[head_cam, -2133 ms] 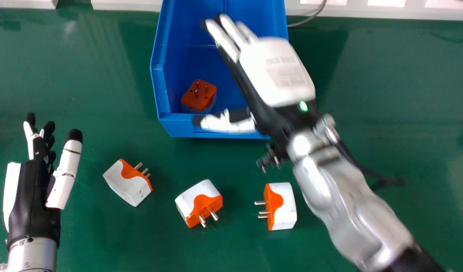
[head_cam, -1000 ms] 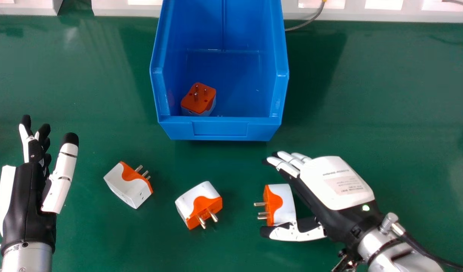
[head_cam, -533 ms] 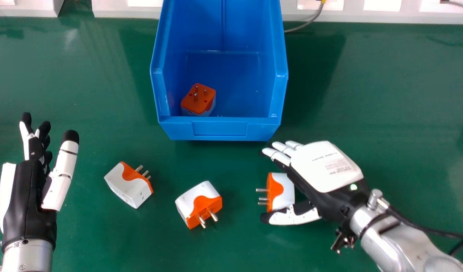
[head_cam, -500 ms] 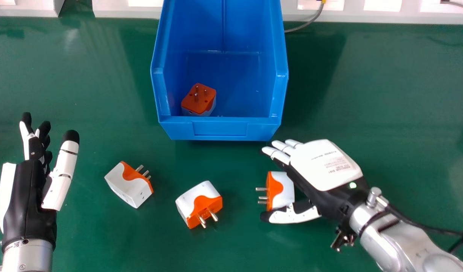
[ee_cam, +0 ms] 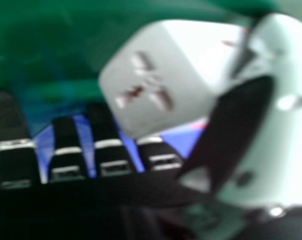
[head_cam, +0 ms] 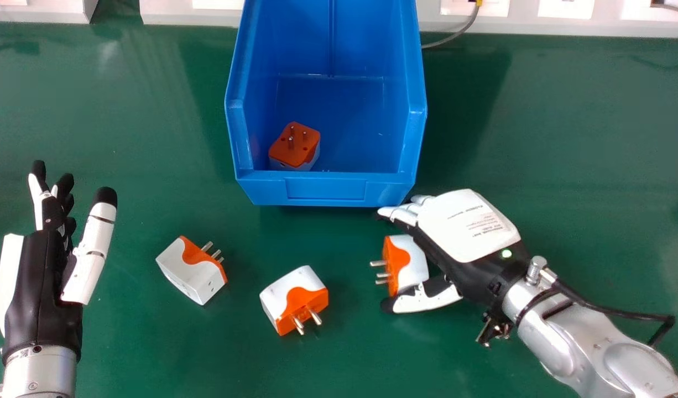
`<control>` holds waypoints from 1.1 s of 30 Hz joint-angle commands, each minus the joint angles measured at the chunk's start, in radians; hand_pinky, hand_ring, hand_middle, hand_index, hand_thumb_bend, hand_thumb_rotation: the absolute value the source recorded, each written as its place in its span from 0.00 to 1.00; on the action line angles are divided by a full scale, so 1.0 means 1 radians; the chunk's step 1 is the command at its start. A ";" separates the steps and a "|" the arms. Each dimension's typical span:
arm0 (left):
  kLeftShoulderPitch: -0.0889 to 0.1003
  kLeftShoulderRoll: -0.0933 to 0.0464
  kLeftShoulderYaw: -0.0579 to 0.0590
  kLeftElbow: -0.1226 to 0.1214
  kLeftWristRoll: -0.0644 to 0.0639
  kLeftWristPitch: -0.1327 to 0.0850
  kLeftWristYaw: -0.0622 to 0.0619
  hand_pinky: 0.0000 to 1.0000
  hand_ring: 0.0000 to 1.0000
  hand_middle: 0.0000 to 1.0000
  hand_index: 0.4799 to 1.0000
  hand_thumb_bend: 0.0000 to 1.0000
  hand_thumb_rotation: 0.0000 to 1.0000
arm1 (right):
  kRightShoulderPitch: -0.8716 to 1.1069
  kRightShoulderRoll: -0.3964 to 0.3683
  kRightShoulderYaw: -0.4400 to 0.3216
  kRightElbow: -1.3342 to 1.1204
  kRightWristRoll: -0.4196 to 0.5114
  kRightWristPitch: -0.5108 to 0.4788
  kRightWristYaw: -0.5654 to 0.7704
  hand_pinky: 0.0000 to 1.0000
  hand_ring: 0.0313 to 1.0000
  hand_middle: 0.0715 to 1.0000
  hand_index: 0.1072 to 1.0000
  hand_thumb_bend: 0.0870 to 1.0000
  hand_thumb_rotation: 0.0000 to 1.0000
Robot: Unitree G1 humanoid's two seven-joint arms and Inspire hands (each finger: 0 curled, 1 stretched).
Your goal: Pick all objects and put in blue box
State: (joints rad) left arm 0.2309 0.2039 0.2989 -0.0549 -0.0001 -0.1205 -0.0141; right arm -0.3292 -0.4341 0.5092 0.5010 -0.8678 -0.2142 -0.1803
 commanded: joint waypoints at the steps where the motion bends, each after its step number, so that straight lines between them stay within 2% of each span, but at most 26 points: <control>1: -0.013 0.007 0.007 -0.004 -0.009 -0.014 0.000 1.00 1.00 0.99 0.91 0.43 0.78 | 0.044 -0.005 0.002 0.027 0.020 0.012 0.042 0.12 0.14 0.17 0.41 0.44 0.16; 2: -0.014 0.008 0.006 -0.003 -0.008 -0.012 0.000 1.00 1.00 0.99 0.92 0.44 0.77 | 0.048 -0.005 -0.001 0.019 0.032 0.018 0.054 0.09 0.11 0.14 0.41 0.44 0.16; 5: -0.017 0.013 0.004 -0.001 0.003 -0.010 0.002 1.00 1.00 0.99 0.92 0.44 0.78 | 0.062 -0.007 -0.005 -0.017 0.055 0.047 0.087 0.09 0.11 0.14 0.41 0.43 0.16; 7: -0.019 0.014 0.005 -0.003 0.001 -0.002 0.000 1.00 1.00 0.99 0.92 0.44 0.78 | 0.073 -0.011 -0.007 -0.045 0.064 0.060 0.099 0.09 0.12 0.15 0.41 0.44 0.15; 10: -0.017 0.010 0.005 -0.007 0.002 -0.003 0.004 1.00 1.00 0.98 0.91 0.45 0.78 | 0.102 -0.021 -0.016 -0.119 0.082 0.083 0.137 0.09 0.12 0.14 0.41 0.43 0.15; 14: -0.014 0.013 0.002 -0.011 0.014 0.001 0.010 1.00 0.99 0.99 0.92 0.43 0.79 | 0.153 -0.039 -0.035 -0.237 0.093 0.088 0.165 0.09 0.11 0.14 0.41 0.43 0.15; 18: -0.013 0.017 -0.001 -0.013 0.025 0.002 0.011 1.00 0.99 0.98 0.92 0.46 0.80 | 0.218 -0.059 -0.061 -0.425 0.101 0.118 0.234 0.08 0.11 0.14 0.41 0.44 0.15; 22: -0.021 0.015 -0.001 -0.007 0.025 0.001 0.010 0.99 0.99 0.98 0.91 0.44 0.79 | 0.255 -0.068 -0.081 -0.568 0.101 0.089 0.248 0.08 0.11 0.14 0.41 0.44 0.15; 24: -0.027 0.013 0.001 -0.003 0.016 0.002 0.006 1.00 1.00 0.99 0.92 0.44 0.79 | 0.256 -0.061 -0.090 -0.634 0.107 0.094 0.277 0.09 0.12 0.15 0.41 0.44 0.15; 26: -0.030 0.011 0.000 -0.005 0.018 0.010 0.009 0.99 1.00 0.99 0.92 0.45 0.78 | 0.242 -0.047 -0.097 -0.684 0.113 0.098 0.302 0.12 0.16 0.19 0.41 0.43 0.15; 28: -0.031 0.006 -0.001 -0.012 0.020 0.021 0.013 1.00 1.00 0.98 0.91 0.46 0.78 | 0.218 -0.025 -0.107 -0.710 0.128 0.085 0.303 0.12 0.16 0.19 0.41 0.43 0.15; 30: -0.034 0.007 -0.003 -0.008 0.023 0.019 0.014 0.99 0.99 0.98 0.91 0.46 0.78 | 0.187 -0.001 -0.114 -0.716 0.132 0.076 0.294 0.10 0.13 0.17 0.41 0.44 0.15; 31: -0.037 0.007 -0.002 -0.002 0.018 0.015 0.012 0.99 0.99 0.98 0.92 0.46 0.78 | 0.169 0.014 -0.116 -0.719 0.128 0.081 0.295 0.10 0.13 0.17 0.41 0.44 0.15; 33: -0.043 0.005 -0.002 0.003 0.020 0.014 0.017 0.98 0.99 0.98 0.91 0.46 0.77 | 0.118 0.049 -0.118 -0.709 0.112 0.089 0.282 0.10 0.13 0.17 0.41 0.43 0.15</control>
State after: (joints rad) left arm 0.2011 0.2069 0.2945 -0.0461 0.0201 -0.0959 -0.0078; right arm -0.1578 -0.4076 0.4130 -0.1788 -0.7524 -0.1200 0.1243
